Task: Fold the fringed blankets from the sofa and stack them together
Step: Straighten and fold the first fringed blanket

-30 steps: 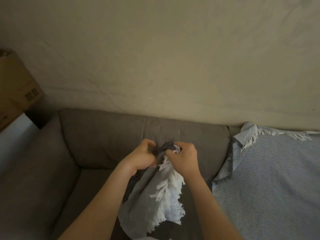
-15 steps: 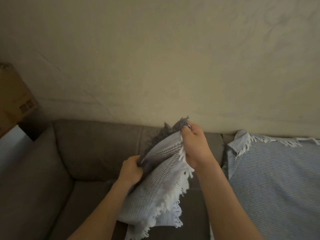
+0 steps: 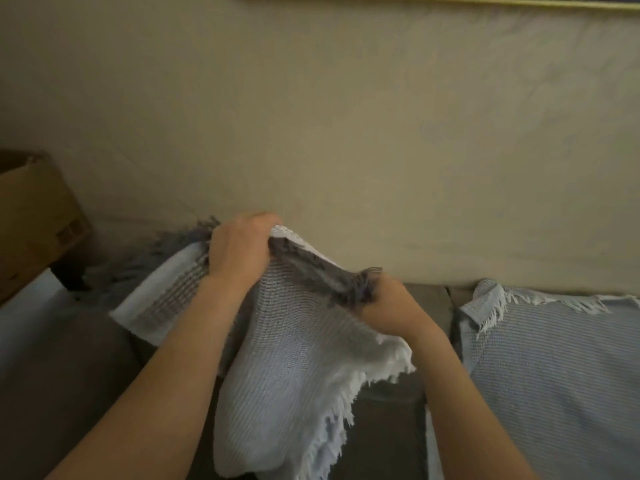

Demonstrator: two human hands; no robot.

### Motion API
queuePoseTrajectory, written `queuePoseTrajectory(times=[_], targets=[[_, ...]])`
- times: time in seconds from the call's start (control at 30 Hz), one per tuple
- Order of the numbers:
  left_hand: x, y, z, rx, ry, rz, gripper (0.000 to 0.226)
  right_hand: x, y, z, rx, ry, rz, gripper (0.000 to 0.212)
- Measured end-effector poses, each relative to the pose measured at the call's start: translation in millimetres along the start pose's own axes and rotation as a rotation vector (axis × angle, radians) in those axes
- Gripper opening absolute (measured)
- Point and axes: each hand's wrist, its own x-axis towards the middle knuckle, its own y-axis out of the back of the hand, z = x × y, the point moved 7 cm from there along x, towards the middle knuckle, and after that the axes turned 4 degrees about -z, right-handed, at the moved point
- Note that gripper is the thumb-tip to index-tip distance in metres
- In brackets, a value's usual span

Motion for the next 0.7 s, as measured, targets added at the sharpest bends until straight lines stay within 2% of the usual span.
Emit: queuePoseTrajectory(times=[0.07,0.13,0.17,0.23,0.3,0.4,0.47,0.53,0.6,0.7], targets=[[6,3,12,0.003,-0.103,-0.103,0.025,0,23,1,-0.245,-0.105,0.173,0.008],[6,4,20,-0.007,-0.15,-0.158,0.042,-6,43,-11,-0.423,-0.169,0.444,0.029],[6,4,21,-0.007,-0.163,-0.153,0.047,-9,48,-21,-0.447,-0.133,0.558,0.035],[4,4,24,0.004,-0.181,-0.151,0.051,-12,53,-32,-0.395,-0.043,0.653,0.041],[0,0,18,0.042,-0.168,-0.199,0.049,-10,56,-32,-0.233,0.01,0.544,0.04],[-12,-20,2,0.115,-0.088,-0.338,0.036,-5,44,-28,0.1,-0.018,0.15,0.019],[-23,-35,-10,0.152,-0.017,-0.408,0.029,-13,35,-31,0.315,-0.032,-0.015,0.013],[-35,-46,-19,0.154,0.058,-0.424,0.022,-25,29,-51,0.434,0.039,-0.129,0.019],[-45,-53,-31,0.123,0.176,-0.374,0.016,-37,24,-68,0.546,0.093,-0.227,0.01],[-64,-59,-50,0.007,0.376,-0.277,0.016,-44,22,-79,0.59,0.148,-0.243,0.024]])
